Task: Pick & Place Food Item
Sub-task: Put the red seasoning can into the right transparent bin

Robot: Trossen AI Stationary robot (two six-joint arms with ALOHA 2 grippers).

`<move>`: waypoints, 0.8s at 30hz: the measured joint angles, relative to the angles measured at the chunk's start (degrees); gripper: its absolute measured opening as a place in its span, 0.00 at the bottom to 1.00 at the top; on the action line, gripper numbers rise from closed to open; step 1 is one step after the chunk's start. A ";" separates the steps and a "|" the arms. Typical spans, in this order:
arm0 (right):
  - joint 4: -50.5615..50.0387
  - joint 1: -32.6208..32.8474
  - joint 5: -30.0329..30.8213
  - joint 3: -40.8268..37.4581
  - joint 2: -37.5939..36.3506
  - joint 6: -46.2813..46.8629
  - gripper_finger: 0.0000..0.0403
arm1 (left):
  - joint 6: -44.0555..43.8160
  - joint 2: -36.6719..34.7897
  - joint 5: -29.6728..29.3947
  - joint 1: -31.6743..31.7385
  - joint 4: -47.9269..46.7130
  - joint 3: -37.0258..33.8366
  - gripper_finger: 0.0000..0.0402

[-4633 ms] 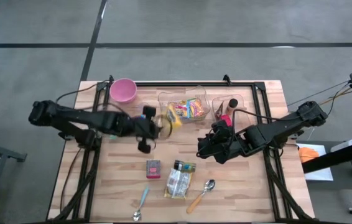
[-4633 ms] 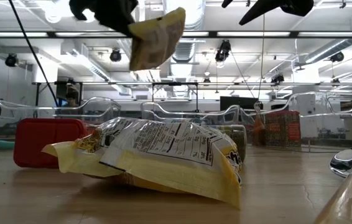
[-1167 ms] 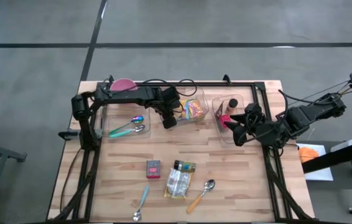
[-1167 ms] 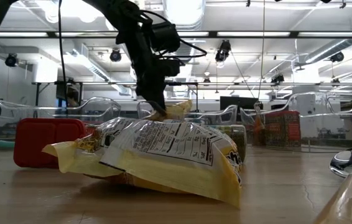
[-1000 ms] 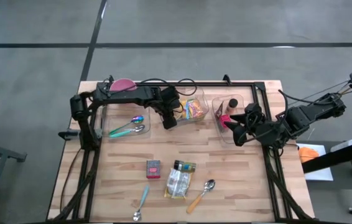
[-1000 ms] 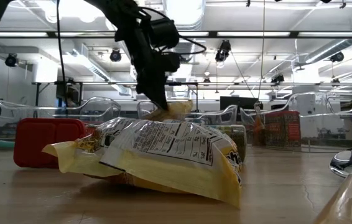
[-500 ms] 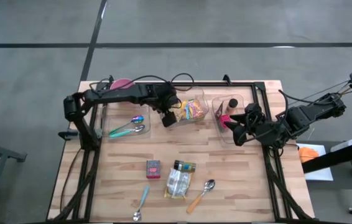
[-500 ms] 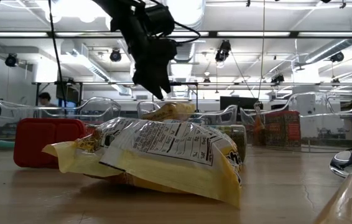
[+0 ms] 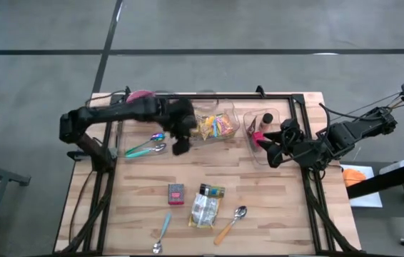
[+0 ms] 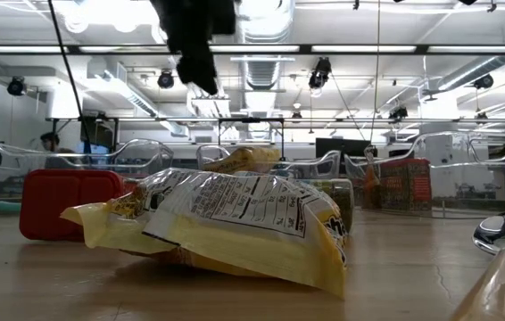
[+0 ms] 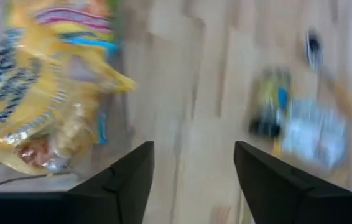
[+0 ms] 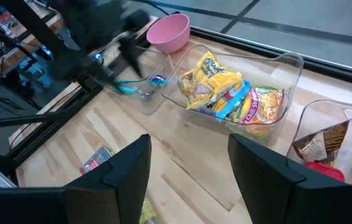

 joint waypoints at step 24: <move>2.04 0.13 -7.04 0.09 6.25 -1.13 0.52 | 22.56 -2.00 -10.96 -31.22 -4.69 -7.65 0.61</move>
